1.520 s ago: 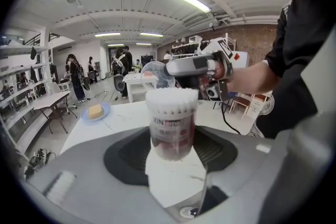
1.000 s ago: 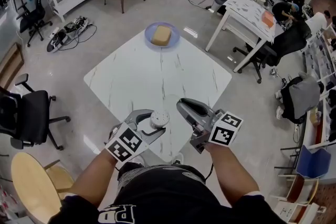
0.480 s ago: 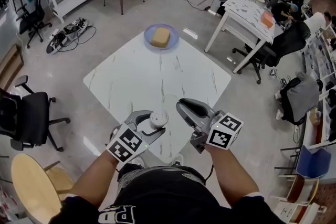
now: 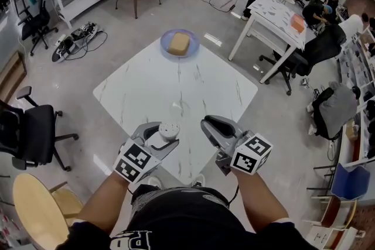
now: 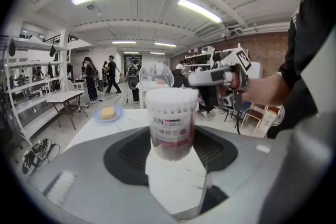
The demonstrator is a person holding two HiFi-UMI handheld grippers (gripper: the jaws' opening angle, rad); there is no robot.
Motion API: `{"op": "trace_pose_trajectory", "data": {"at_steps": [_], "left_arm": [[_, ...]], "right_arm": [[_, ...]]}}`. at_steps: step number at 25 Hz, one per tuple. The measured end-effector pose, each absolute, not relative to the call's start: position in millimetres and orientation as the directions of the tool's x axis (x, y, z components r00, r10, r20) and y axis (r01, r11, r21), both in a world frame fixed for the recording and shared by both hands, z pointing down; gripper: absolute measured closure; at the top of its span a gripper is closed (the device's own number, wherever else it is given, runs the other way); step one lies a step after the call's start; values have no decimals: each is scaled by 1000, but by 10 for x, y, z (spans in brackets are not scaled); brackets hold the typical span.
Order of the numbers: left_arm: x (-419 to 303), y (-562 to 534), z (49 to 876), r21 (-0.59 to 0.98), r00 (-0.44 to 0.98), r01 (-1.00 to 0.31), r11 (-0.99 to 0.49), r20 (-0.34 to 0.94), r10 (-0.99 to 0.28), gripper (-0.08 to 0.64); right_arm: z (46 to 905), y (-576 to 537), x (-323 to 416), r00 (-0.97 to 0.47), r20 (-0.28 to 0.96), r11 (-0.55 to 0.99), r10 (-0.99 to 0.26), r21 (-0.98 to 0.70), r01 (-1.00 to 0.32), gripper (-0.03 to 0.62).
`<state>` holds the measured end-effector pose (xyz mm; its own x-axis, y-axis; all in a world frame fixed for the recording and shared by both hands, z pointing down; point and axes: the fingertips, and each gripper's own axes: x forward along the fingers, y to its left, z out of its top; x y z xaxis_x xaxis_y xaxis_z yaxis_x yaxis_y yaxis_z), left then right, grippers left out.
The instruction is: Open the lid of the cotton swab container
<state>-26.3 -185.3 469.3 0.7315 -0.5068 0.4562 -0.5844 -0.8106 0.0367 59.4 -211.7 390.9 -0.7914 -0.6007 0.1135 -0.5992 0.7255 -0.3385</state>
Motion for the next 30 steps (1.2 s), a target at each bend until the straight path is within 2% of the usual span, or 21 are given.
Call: {"op": "trace_pose_trajectory", "data": {"at_steps": [4,10,18,30], "left_arm": [[-322,-1849,4630,27,727,-596,-802,442,-526,258],[-410,-1778,4598,22,717,-611,-791,437,-542,258],[-494,-1811,4575,19,696,-651,-759,415,-586,258],[-768,-1755,4724,-34,638,-681,-731,461,-616,258]], "right_arm": [[4017,-2053,646,-768,131,717,-626,-289,-634,532],[4121,-1963,700,-740,154,709,-654,-214,-672,590],[4144,-1944,829,-712,157,682,-684,-207,-701,592],[4411,-1860,996,-657,242,641,-714,-150,-752,592]]}}
